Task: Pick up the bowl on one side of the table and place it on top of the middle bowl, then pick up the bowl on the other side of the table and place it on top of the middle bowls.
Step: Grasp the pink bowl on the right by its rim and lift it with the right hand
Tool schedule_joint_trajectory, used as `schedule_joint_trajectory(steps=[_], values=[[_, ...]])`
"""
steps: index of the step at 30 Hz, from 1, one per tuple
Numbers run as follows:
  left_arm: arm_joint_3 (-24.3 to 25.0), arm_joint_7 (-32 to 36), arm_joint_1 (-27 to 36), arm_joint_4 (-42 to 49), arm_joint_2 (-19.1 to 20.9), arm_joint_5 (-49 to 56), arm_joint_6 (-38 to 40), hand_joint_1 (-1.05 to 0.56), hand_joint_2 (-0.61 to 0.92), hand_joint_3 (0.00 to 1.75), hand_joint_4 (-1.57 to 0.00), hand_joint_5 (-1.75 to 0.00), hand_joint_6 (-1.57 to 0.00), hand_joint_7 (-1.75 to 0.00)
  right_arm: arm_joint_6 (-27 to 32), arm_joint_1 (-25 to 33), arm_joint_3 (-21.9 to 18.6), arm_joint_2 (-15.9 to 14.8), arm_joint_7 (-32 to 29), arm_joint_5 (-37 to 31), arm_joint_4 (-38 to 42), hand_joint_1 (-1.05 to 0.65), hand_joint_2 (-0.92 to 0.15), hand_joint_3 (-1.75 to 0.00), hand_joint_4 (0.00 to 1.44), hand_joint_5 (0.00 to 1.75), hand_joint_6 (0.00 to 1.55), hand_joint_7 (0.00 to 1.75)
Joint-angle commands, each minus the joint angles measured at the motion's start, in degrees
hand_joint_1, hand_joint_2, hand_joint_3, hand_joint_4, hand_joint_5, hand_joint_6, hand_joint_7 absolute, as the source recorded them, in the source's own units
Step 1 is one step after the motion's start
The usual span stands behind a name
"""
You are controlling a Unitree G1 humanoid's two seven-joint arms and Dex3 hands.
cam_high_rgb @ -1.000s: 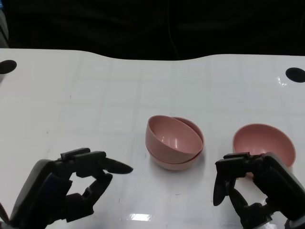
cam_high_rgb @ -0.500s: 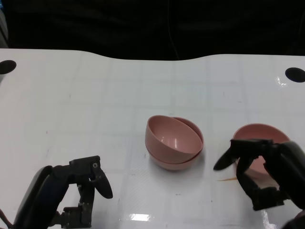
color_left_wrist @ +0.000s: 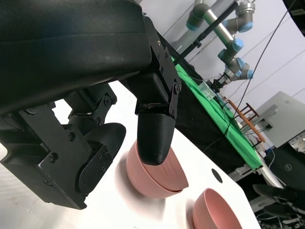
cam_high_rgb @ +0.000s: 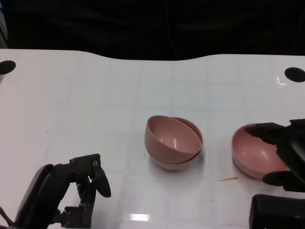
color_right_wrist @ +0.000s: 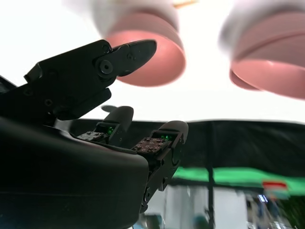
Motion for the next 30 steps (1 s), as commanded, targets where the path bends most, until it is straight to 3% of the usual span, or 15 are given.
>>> schedule_joint_trajectory(steps=[1, 9, 18, 26, 29, 30], values=[[0.71, -0.07, -0.13, 0.18, 0.04, 0.03, -0.08, 0.02, 0.20, 1.66, -0.97, -1.70, -0.85, -1.56, 1.30, -1.53, 1.23, -2.49, 3.49, -2.74, 0.49, -0.57, -0.81, -0.01, 0.42, 0.29, 0.43, 0.03], [0.79, -0.25, -0.48, 0.51, 0.19, 0.48, -0.68, 0.03, 0.21, 1.63, -0.95, -1.70, -0.84, -1.54, 2.75, -5.48, 3.86, -3.71, 6.77, -1.90, 7.52, -0.51, -0.83, -0.01, 0.46, 0.16, 0.44, 0.01], [0.81, -0.34, -0.51, 0.39, 0.25, 0.80, -1.12, 0.03, 0.21, 1.62, -0.96, -1.69, -0.86, -1.50, 1.73, -11.60, 8.28, -3.52, 2.47, 0.96, 22.39, -0.38, -0.87, -0.01, 0.55, 0.10, 0.47, 0.01], [0.95, -0.45, -0.20, 0.10, 0.39, 1.20, -1.42, 0.02, 0.22, 1.61, -0.96, -1.68, -0.86, -1.50, 0.22, -17.60, 12.79, -3.86, -1.70, 3.23, 34.19, -0.30, -0.92, -0.07, 0.73, 0.12, 0.53, 0.02], [1.08, -0.70, -0.09, -0.19, 0.40, 0.77, -1.11, 0.01, 0.22, 1.61, -0.97, -1.68, -0.86, -1.50, -1.25, -19.76, 15.19, -4.64, -5.58, 1.93, 38.41, -0.31, -0.92, -0.12, 0.93, 0.23, 0.65, 0.07], [1.08, -0.89, -0.08, -0.19, 0.43, 0.48, -1.08, 0.01, 0.22, 1.61, -0.97, -1.67, -0.86, -1.50, -1.79, -20.52, 15.86, -4.78, -7.32, 1.67, 40.11, -0.30, -0.92, -0.12, 0.94, 0.45, 0.71, 0.05]])
